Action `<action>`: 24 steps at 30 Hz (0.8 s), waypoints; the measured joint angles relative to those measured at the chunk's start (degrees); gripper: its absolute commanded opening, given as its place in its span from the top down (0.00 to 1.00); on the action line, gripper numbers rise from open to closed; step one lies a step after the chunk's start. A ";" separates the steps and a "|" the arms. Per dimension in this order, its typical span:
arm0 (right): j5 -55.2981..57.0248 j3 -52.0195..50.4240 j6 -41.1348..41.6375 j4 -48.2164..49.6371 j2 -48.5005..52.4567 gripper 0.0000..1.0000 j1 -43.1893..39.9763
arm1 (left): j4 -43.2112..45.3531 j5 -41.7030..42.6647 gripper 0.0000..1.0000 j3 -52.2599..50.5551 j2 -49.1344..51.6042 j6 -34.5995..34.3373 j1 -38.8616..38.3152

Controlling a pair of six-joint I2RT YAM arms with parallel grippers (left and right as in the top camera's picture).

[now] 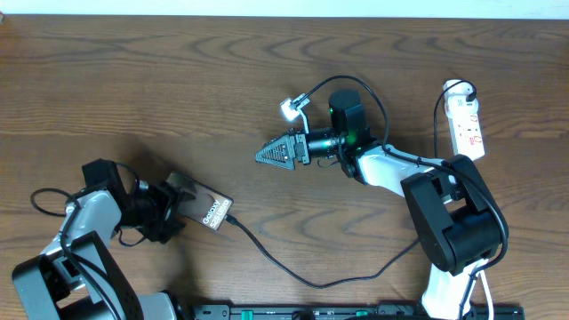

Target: Plug charger to phone and switch on socket

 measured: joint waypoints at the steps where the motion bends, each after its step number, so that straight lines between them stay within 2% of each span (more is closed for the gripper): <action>1: 0.04 0.00 -0.13 -0.02 0.00 0.01 0.00 | -0.44 -0.52 0.26 0.00 -0.24 -0.20 0.00; 8: 0.61 0.00 -0.66 -0.57 0.00 0.01 0.00 | -1.07 -7.91 0.25 -2.19 -6.84 1.16 -0.07; 11: 1.40 0.00 -0.63 -1.84 0.00 0.01 0.00 | -1.75 -13.51 0.26 -3.91 -11.91 4.28 -0.13; 17: 5.86 0.22 -0.79 -9.11 -0.02 0.01 0.24 | -2.84 -16.50 0.25 -3.41 -24.15 9.77 -4.09; 20: 9.86 0.63 -2.95 -18.36 -0.50 0.01 0.26 | -3.63 -16.90 0.25 -0.81 -27.34 11.04 -8.24; 24: 19.45 3.52 -9.11 -40.74 -3.32 0.01 0.26 | -3.54 -17.05 0.25 3.28 -27.10 11.58 -13.94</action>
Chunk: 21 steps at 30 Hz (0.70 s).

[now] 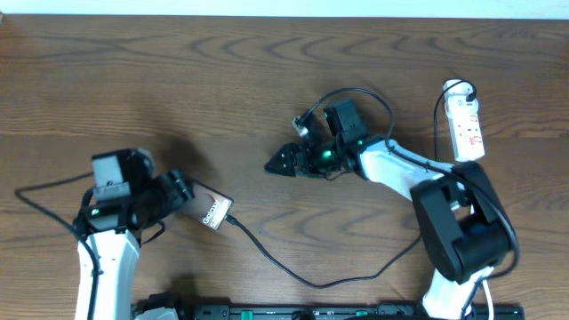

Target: Plug charger to phone and switch on socket

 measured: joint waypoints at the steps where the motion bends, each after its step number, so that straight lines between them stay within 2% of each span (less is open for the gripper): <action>1: 4.02 1.64 -1.75 -5.92 -1.22 0.01 0.00 | 0.09 -0.24 0.25 1.31 0.48 0.07 -2.08; 3: 11.98 5.07 -3.80 -16.11 -3.98 0.01 0.00 | 0.33 -1.05 0.25 3.39 1.42 0.11 -5.20; 5: 19.50 8.35 -5.18 -22.03 -7.23 0.01 -0.09 | 0.72 -1.79 0.25 6.23 2.67 0.13 -8.98; 11: 31.71 15.67 -7.72 -26.56 -15.63 0.01 -5.38 | 0.85 -3.80 0.25 13.22 5.42 0.94 -17.25; 15: 32.50 20.37 -10.67 -30.95 -16.15 0.01 -16.11 | 0.81 -4.52 0.25 14.25 6.34 2.32 -21.09; 21: 25.16 27.93 -20.70 -38.16 -15.85 0.01 -37.51 | 1.29 -7.76 0.25 14.25 6.56 3.04 -23.63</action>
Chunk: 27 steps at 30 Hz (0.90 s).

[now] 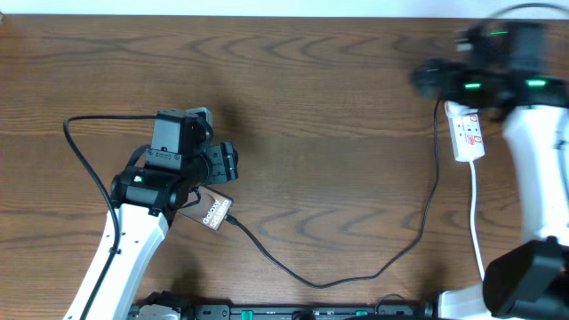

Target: Plug charger to phone and switch on socket

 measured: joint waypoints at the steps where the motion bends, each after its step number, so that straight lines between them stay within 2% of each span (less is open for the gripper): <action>1: -0.92 1.03 -1.11 -0.85 0.07 0.01 -2.97 | 0.13 -0.28 0.25 0.00 0.00 0.02 -0.07; 5: -5.53 2.95 -4.76 -1.22 0.74 0.01 -14.05 | 0.74 -1.14 0.25 0.00 0.00 0.02 -0.17; 10: -11.93 2.97 -9.38 -1.22 5.16 0.01 -20.92 | 1.25 -1.31 0.25 0.00 0.00 0.02 -0.17; 19: -15.56 2.95 -17.90 -2.69 17.46 0.02 -22.25 | 0.39 -1.51 0.25 0.00 0.26 0.02 -0.17; 27: -16.04 2.95 -19.87 -1.38 23.69 0.06 -22.14 | 0.35 -1.73 0.25 0.00 3.52 0.00 -0.17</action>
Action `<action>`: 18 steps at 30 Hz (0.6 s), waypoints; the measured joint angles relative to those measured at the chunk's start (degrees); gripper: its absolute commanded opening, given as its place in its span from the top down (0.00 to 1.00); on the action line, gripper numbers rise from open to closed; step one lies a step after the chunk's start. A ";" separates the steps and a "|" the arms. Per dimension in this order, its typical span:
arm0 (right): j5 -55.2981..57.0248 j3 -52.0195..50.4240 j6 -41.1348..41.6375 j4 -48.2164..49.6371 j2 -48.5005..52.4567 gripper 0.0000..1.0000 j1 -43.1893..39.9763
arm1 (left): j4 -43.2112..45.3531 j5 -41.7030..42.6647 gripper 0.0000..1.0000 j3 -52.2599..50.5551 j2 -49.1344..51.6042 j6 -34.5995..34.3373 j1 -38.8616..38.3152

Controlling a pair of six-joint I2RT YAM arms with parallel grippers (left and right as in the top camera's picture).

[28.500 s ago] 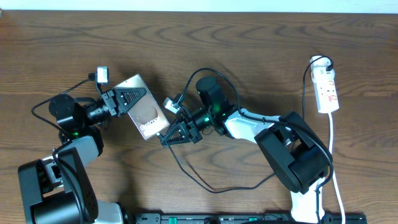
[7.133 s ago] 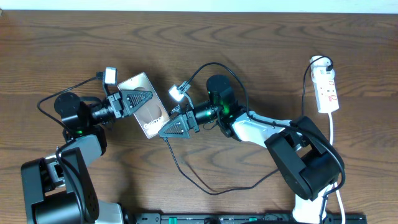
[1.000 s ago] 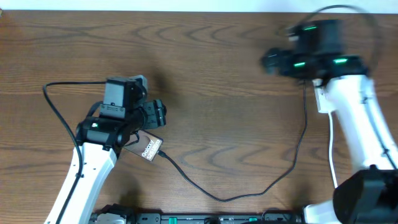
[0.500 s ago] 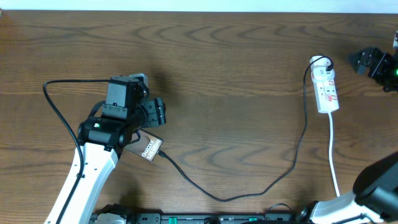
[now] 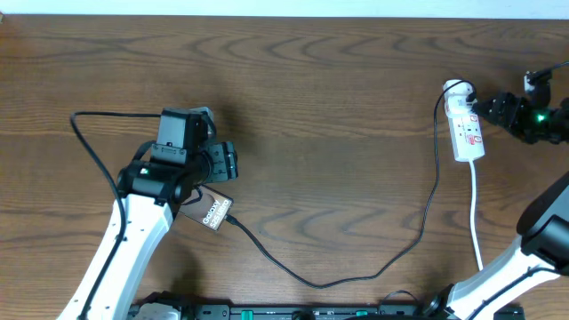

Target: Plug charger to phone and switch on socket

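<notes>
The phone (image 5: 212, 213), a dark slab with white lettering, lies at the left of the table, its upper left part hidden under my left arm. The black charger cable (image 5: 311, 283) is plugged into its right end, loops along the front and climbs to the white socket strip (image 5: 466, 132) at the far right. My left gripper (image 5: 224, 164) hovers just above the phone's upper end, its fingers looking spread with nothing between them. My right gripper (image 5: 484, 108) sits at the strip's right side near its top end, pointing left, fingers together.
The strip's white lead (image 5: 475, 213) runs down toward the front edge by the right arm's base. A black rail (image 5: 311, 313) lines the front edge. The left arm's own cable (image 5: 89, 133) arcs out to the left.
The right gripper has come from above and left of the strip's top end to its right side, pointing at it. The left arm and the phone are almost unchanged.
At first the left gripper was at the phone's left end and the right gripper was at mid-table, shut, with the cable in the phone. Then the left arm stood over the phone. The right arm was later at the strip, now beside it.
</notes>
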 measured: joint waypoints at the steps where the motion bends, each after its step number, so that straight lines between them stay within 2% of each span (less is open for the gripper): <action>1: -0.17 0.00 -0.35 0.24 0.74 0.07 0.09 | 0.00 0.00 0.25 0.00 0.52 0.00 0.00; 5: -1.88 0.00 -1.51 1.40 3.13 0.09 0.50 | 0.02 -0.02 0.25 0.00 2.16 0.00 0.00; 18: -2.47 0.00 -2.84 6.19 5.05 0.03 4.28 | 0.02 -0.44 0.25 0.00 2.54 0.00 0.00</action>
